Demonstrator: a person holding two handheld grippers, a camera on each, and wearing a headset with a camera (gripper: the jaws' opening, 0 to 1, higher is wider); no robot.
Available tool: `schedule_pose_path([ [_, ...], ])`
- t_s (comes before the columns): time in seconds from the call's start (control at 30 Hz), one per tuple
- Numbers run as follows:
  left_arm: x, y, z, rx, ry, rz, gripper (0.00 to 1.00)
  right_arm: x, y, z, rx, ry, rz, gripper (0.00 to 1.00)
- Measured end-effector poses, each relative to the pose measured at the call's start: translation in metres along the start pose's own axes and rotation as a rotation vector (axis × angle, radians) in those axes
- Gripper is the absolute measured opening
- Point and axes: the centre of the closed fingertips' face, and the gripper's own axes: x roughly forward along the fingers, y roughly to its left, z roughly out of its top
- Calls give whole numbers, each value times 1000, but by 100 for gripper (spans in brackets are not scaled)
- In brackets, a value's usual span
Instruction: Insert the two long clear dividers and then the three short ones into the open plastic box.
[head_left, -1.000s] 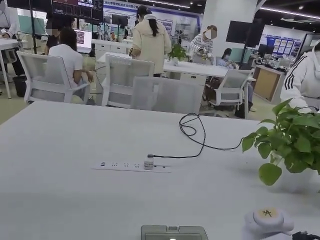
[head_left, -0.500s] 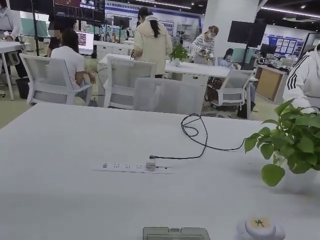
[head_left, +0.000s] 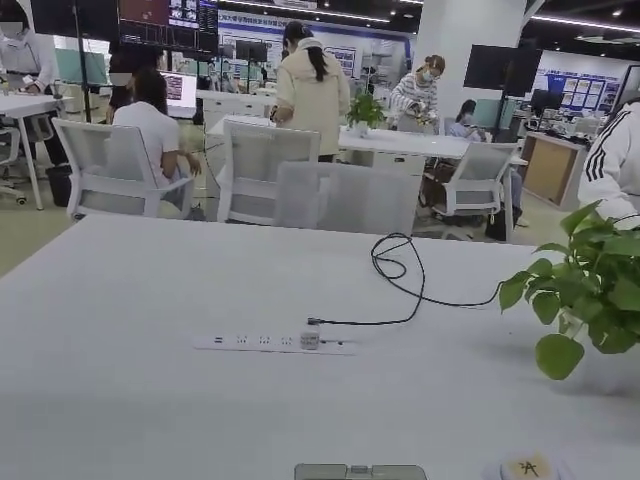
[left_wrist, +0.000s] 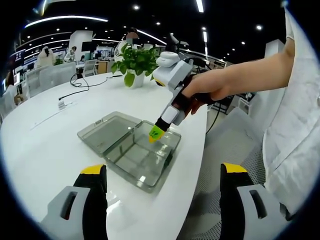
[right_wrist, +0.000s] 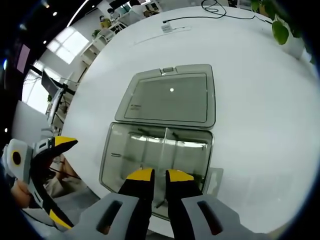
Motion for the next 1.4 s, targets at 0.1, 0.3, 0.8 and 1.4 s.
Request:
schedule_pose_path([
  [0.1, -1, 1, 0, -3, 4, 9, 96, 0, 0, 0, -9, -3, 12, 11],
  [0.3, -4, 3, 0, -12, 9, 36, 95, -2, 1, 0, -40, -24, 40, 11],
  [0.8, -16, 4, -2, -38, 20, 122, 94, -36, 11, 10, -145, -114, 131, 24],
  [1.4, -35, 24, -10, -116, 43, 255, 90, -83, 15, 11, -434, -245, 224, 53],
])
